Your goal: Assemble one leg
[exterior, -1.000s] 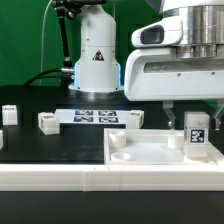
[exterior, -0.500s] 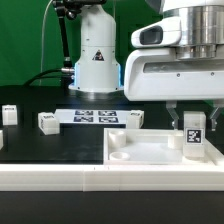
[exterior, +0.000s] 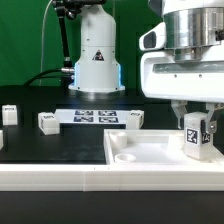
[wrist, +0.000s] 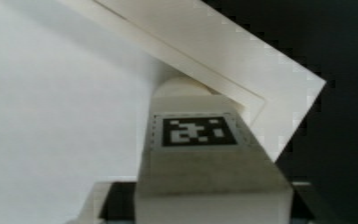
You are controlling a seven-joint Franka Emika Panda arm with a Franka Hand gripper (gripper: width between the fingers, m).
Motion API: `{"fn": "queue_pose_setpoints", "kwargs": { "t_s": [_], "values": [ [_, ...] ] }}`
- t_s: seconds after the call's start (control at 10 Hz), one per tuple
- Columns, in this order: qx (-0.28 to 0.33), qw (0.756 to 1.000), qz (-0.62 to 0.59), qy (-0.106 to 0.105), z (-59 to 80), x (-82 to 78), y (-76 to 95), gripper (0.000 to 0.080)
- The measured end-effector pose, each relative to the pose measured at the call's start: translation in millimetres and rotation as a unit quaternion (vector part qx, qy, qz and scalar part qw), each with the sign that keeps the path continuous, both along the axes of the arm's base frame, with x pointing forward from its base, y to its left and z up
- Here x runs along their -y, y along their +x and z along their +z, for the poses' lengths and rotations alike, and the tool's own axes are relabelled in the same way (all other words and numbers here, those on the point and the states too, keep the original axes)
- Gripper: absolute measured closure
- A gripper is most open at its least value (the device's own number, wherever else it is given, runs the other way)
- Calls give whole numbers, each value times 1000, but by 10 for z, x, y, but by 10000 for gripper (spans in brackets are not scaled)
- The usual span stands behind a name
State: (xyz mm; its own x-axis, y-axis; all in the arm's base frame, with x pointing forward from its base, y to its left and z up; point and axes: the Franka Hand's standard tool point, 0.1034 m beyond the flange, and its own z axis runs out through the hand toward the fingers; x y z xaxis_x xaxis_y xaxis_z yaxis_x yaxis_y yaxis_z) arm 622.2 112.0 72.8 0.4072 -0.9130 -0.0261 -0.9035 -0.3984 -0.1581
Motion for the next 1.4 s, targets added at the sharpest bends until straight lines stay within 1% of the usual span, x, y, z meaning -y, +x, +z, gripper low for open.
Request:
{"fn": "queue_pose_setpoints", "kwargs": {
  "t_s": [0.1,0.2,0.3,0.4,0.6,0.7,0.8,0.9,1.0,1.1,1.3,1.4],
  "values": [
    [-9,996,-88,11,-6,-9,-8,509],
    [-12,992,-123,16,-8,-6,-8,509],
    [-13,991,-135,19,-4,8,-1,509],
    [-17,985,-172,27,-6,6,-5,508],
    [-20,980,-195,31,-7,4,-8,508],
    [-23,972,-229,38,-9,-5,-10,508],
    [-22,975,-217,37,-9,-7,-11,399],
    [-21,981,-190,33,-9,10,-9,222],
    [-23,985,-166,30,-5,51,-4,222],
    [-27,988,-149,29,0,60,-6,166],
    [-19,999,-41,16,6,66,0,152],
    [-15,1000,-2,12,6,44,-2,152]
  ]
}}
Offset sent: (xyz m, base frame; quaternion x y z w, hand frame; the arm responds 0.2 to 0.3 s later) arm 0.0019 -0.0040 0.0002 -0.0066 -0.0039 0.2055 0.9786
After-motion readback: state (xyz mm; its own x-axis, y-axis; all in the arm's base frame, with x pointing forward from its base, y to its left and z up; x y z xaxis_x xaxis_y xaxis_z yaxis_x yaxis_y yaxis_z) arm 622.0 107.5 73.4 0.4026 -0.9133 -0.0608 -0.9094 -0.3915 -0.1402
